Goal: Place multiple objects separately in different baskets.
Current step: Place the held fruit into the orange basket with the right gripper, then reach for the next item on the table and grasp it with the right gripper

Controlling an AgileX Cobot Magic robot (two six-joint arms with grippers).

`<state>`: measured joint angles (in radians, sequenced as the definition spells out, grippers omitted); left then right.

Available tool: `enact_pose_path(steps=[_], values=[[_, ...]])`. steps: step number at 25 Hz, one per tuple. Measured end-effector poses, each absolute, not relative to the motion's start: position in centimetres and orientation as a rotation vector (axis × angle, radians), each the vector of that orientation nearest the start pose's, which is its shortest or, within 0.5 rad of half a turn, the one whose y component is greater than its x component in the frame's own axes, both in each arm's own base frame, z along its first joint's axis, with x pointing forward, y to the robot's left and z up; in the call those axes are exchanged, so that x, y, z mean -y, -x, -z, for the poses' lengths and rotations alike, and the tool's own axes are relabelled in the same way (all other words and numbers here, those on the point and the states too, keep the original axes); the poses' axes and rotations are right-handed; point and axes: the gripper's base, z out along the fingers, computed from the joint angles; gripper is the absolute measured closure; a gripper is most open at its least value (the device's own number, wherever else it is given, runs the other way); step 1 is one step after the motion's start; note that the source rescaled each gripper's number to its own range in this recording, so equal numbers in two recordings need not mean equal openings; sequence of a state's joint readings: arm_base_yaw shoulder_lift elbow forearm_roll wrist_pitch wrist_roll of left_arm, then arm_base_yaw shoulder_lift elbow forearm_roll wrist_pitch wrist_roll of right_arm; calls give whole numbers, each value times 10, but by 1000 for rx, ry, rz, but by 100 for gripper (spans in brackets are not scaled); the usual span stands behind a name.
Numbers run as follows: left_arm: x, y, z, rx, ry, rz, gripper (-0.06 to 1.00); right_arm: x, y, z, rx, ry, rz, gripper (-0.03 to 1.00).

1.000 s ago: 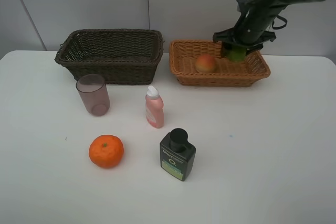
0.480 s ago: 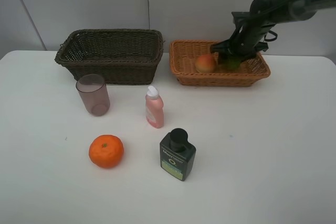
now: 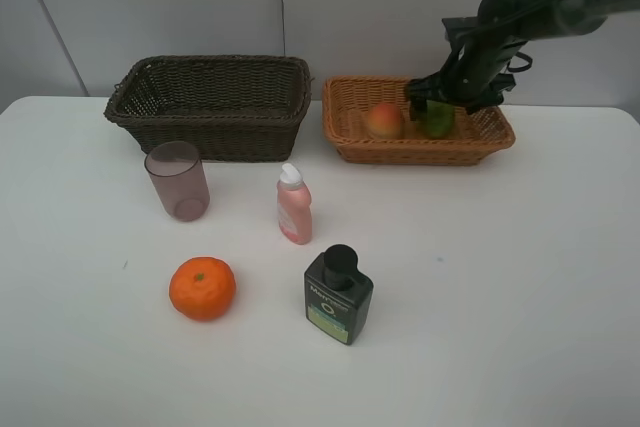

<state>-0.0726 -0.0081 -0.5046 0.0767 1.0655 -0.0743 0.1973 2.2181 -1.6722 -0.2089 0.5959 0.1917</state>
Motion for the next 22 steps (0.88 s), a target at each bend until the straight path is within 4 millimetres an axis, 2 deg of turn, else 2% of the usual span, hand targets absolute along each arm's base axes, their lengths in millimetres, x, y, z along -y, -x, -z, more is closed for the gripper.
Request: enact_pose_path(steps=[5,8,13,22], values=[[-7,7,-278,-2034,6,1,-6,-90,-462,-181,-2629,207,91,-2],[-7,7,-278,-2034,6,1,-6,-101,-447,-197,-2692,297,93,-2],[-7,7,-278,-2034,6,1,-6,-133,-414,-224,-2795,500,28,-2],[-7,7,-278,-2034,6,1,-6,-189,-360,-260,-2830,763,14,-2]])
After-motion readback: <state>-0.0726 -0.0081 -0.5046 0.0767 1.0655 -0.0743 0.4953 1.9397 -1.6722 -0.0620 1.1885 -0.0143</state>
